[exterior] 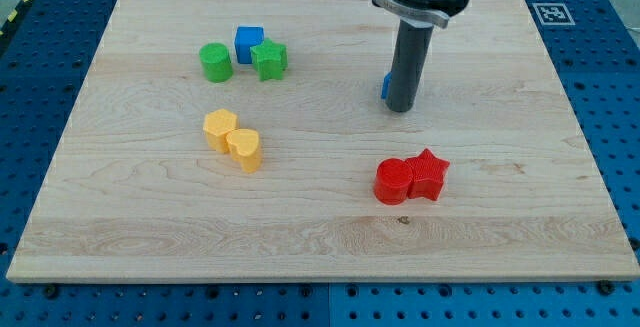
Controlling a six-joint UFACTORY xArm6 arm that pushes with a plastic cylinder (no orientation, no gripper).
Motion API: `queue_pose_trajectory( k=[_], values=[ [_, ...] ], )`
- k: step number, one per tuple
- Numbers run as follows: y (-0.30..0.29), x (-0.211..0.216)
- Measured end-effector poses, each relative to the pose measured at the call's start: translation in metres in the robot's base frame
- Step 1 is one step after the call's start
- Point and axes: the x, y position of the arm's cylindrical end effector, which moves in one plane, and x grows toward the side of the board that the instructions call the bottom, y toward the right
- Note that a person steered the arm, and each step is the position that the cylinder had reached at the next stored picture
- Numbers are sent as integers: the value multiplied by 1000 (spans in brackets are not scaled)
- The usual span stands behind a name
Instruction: Push the blue cube closer to the blue triangle
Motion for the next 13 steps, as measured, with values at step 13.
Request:
queue_pose_trajectory(
  k=[13],
  values=[
    [-152,-85]
  ],
)
